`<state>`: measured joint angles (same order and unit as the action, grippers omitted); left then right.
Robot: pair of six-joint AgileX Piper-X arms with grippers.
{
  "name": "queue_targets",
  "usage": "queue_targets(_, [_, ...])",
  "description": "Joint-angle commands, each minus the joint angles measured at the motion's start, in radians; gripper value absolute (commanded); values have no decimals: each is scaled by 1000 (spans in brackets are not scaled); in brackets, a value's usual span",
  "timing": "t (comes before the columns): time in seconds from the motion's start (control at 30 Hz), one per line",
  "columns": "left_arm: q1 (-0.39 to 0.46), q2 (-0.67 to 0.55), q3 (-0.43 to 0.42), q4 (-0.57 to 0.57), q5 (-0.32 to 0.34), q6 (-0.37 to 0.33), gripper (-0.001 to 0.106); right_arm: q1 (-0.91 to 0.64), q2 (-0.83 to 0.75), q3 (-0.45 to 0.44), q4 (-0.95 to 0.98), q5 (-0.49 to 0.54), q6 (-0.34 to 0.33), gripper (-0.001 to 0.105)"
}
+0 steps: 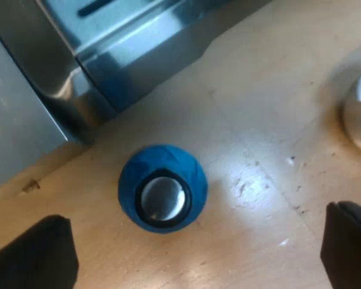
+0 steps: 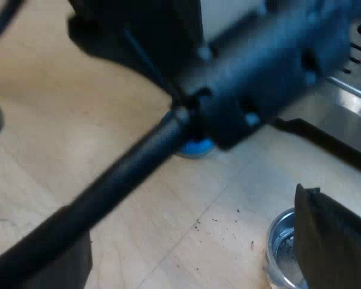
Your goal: Grind coffee beans and then tamp
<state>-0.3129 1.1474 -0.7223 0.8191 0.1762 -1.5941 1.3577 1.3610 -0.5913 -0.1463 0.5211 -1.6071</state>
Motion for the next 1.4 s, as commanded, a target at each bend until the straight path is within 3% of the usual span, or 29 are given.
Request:
queue_targets(0.03, [-1, 38, -6, -21, -36, 0, 83, -1, -4, -8, -15, 6, -4, 71])
queue_targets(0.5, [-1, 211, -6, -91, -38, 0, 83, -1, -4, -8, -15, 6, -4, 71])
queue_targets(0.6, [-1, 228, -6, -91, -38, 0, 78, -1, -4, -8, -15, 6, -4, 71])
queue_targets(0.77, [-10, 231, -9, -91, -15, 0, 47, -1, -4, -8, -15, 6, -4, 71])
queue_targets(0.87, [-17, 231, -9, -87, -1, 0, 33, -1, -6, -8, -1, 2, -4, 71])
queue_targets(0.97, [-31, 216, -9, -68, 28, 0, 9, -1, -19, -8, 34, -4, -4, 71])
queue_targets(1.03, [-39, 194, -9, -58, 33, 0, 0, 9, -37, -8, 72, -2, -4, 71])
queue_targets(1.23, [-41, 68, -9, -37, 38, 0, 0, 58, -115, -4, 226, 1, 18, 71])
queue_targets(1.4, [-41, -37, -9, 6, 48, 0, 0, 116, -158, 56, 234, 114, 72, 71])
